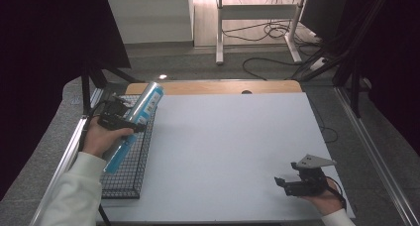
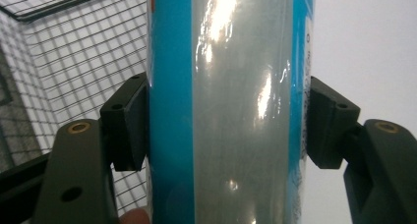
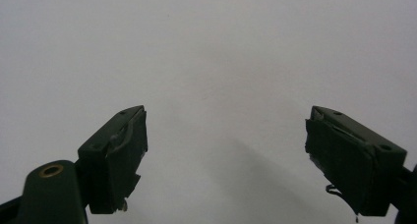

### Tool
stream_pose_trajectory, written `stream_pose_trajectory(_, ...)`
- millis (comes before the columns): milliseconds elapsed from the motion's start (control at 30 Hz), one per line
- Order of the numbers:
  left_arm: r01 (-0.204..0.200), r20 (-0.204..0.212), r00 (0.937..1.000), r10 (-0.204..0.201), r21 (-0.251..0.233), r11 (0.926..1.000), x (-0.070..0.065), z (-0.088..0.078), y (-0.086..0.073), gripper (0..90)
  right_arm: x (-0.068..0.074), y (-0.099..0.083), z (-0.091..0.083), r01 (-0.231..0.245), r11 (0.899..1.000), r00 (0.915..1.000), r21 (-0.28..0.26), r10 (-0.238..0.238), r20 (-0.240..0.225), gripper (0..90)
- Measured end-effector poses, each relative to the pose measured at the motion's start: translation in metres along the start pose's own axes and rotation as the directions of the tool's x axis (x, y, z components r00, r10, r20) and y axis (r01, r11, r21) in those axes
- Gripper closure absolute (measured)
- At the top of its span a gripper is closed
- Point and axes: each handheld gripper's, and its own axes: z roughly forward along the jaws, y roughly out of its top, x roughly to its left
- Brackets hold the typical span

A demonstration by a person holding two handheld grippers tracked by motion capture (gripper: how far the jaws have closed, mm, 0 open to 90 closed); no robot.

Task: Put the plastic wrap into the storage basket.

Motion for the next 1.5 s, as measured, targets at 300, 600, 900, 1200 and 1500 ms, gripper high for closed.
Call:
stream_pose_trajectory(300,0.073,-0.006,0.9973,-0.073,-0.003,0.9973,0.018,0.005,-0.008,31.7,0.000,0.000,0.001,0.000,1.000,1.0000,0.003,0.000,-0.002,16.4)
stream_pose_trajectory(600,0.119,-0.063,0.9912,-0.116,0.035,0.9923,0.026,0.020,-0.012,31.7,0.000,-0.001,0.003,0.003,1.000,1.0000,0.017,-0.004,0.006,16.4)
stream_pose_trajectory(900,0.151,-0.105,0.9841,-0.143,0.071,0.9860,0.029,0.042,-0.015,31.7,-0.001,-0.002,0.003,0.004,1.000,0.9999,0.021,-0.005,0.011,16.4)
stream_pose_trajectory(1200,0.201,-0.138,0.9722,-0.189,0.073,0.9769,0.036,0.050,-0.020,31.7,0.000,-0.003,0.005,0.008,1.000,0.9999,0.029,-0.008,0.013,16.4)
stream_pose_trajectory(1500,0.211,-0.166,0.9678,-0.189,0.125,0.9695,0.033,0.069,-0.023,31.5,0.001,-0.003,0.005,0.014,0.999,0.9997,0.034,-0.014,0.018,16.4)
